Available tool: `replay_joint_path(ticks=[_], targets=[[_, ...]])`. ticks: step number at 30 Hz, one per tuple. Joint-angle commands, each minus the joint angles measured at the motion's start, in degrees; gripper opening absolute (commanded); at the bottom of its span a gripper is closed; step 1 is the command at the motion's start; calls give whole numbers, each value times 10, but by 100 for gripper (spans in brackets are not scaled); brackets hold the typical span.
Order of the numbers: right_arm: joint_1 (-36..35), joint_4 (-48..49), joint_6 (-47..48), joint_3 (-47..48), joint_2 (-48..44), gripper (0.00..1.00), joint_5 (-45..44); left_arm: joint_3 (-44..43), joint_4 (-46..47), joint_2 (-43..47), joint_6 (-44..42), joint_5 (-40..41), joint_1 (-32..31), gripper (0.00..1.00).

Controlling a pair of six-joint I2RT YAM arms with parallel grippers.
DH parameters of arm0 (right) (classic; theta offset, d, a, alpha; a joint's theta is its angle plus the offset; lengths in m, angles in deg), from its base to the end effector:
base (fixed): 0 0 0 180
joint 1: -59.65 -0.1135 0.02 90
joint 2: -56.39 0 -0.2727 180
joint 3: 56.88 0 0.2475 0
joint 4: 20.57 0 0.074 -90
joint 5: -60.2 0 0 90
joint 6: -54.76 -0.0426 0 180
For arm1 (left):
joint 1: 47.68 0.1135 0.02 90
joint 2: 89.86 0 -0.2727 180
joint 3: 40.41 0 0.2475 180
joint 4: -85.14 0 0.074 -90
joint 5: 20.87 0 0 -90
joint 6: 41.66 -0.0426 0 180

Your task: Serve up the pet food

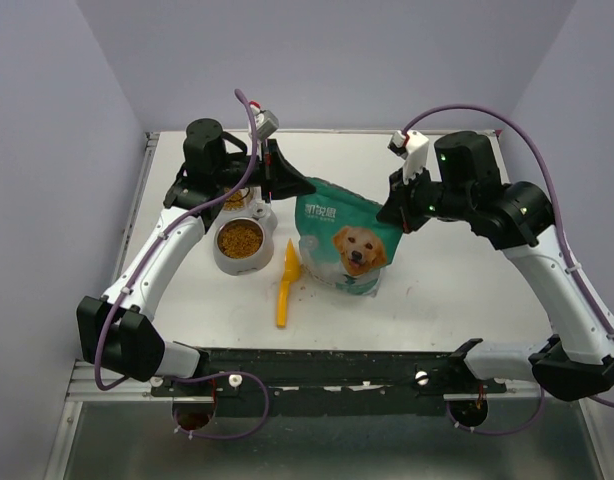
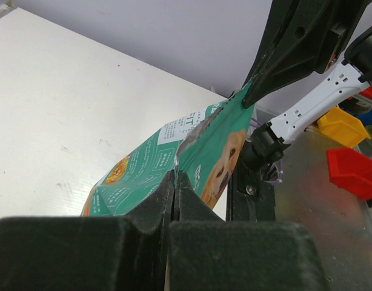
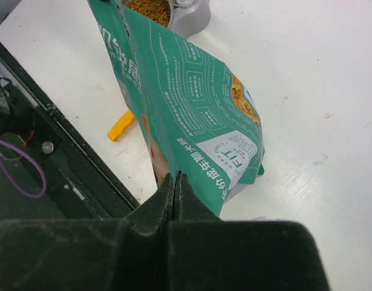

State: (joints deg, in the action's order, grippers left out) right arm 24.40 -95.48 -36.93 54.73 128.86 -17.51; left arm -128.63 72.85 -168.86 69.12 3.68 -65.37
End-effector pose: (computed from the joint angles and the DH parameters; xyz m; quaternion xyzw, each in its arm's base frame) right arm 0.1774 0.1365 0.4622 -0.3022 0.8332 0.2339 0.3996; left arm 0.2777 -0.1292 0.4159 0.3553 0.6204 -0.5611 0.4172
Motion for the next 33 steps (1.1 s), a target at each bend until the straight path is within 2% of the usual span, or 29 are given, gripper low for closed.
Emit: replay_joint_path(ticks=[1, 4, 5, 6, 7, 9, 11, 13, 14, 21, 23, 27, 28, 29, 33], targets=[[3, -38, 36, -13, -17, 0, -6, -19, 10, -4, -14, 0, 14, 0], [3, -37, 27, -11, -20, 0, -38, -17, 13, -2, -9, 2, 14, 0], [3, -38, 25, -6, -20, 4, -34, -15, 15, -2, -6, 3, 14, 0], [3, -35, 20, -5, -20, 18, -34, -14, 16, -1, -2, 6, 14, 0], [3, -31, 20, -5, -21, 25, -28, -12, 16, 0, -2, 9, 14, 0], [3, -27, 20, -10, -22, 27, -27, -10, 16, 2, 1, 14, 14, 0], [4, -28, 23, -15, -24, 27, -27, -5, 19, 4, 1, 20, 14, 0], [4, -30, 24, -16, -27, 6, -34, -5, 20, 6, 2, 20, 14, 0], [3, -31, 25, -18, -29, 0, -38, -4, 19, 7, 2, 21, 14, 0], [3, -29, 24, -26, -37, 2, -41, -3, 18, 11, 1, 26, 14, 0], [3, -5, 20, -26, -33, 31, -2, -4, 20, 12, 6, 27, 13, 0], [2, 66, -2, -34, -13, 45, 61, -2, 39, 12, 23, 22, 14, 0], [2, 77, -3, -29, -2, 65, 66, -3, 39, 12, 24, 22, 14, 0], [2, 88, -6, -25, 6, 68, 73, -3, 39, 12, 25, 22, 14, 0], [-10, 114, 1, 3, 44, 68, 57, -1, 43, 14, 30, 23, 13, 0]])
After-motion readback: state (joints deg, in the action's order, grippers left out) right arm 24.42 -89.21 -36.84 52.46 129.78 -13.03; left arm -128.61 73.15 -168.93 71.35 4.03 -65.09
